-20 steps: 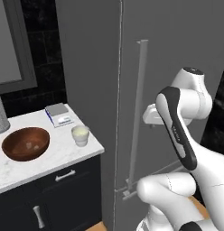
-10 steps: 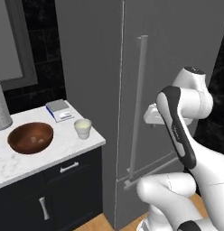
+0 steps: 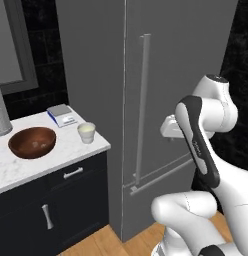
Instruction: Grab a lemon wedge from the fridge and one ice cube from the ice bowl, and put them in the glass of lemonade.
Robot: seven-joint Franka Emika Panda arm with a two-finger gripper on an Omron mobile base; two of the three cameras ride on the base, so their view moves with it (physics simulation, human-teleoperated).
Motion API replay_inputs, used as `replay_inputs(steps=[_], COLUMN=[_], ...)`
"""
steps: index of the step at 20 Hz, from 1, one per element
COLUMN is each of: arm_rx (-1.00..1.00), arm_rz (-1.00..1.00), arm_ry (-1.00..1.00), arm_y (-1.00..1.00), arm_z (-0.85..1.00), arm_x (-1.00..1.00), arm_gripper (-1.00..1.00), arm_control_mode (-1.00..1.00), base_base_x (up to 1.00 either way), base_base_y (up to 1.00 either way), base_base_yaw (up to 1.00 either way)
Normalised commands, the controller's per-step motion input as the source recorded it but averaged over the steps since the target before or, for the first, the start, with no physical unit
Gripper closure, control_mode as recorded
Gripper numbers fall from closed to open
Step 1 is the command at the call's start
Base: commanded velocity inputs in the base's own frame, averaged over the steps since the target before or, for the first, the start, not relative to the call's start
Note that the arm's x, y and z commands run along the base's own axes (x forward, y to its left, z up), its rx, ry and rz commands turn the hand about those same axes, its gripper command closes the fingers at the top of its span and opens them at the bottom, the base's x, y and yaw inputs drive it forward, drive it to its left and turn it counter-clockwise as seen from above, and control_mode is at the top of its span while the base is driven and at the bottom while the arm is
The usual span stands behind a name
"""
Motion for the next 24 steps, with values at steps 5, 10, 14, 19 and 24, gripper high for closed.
replay_inputs(steps=[5, 10, 14, 19, 24], arm_rx=[0.0, 0.0, -0.02, -0.16, -0.17], arm_rz=[0.0, 0.0, 0.04, 0.15, 0.06], arm_ry=[0.0, 0.0, -0.11, -0.55, -0.54], arm_y=[0.0, 0.0, 0.08, 0.02, -0.01], arm_z=[0.0, 0.0, 0.16, 0.72, 0.7], arm_x=[0.0, 0.0, 0.13, -0.08, 0.09], arm_gripper=[-1.0, -1.0, -1.0, -1.0, -1.0], arm_control_mode=[1.0, 1.0, -1.0, -1.0, -1.0], base_base_x=[0.08, 0.33, 0.08, 0.0, 0.0], base_base_y=[0.37, 0.3, 0.03, 0.0, 0.0], base_base_yaw=[-0.09, 0.0, 0.0, 0.0, 0.0])
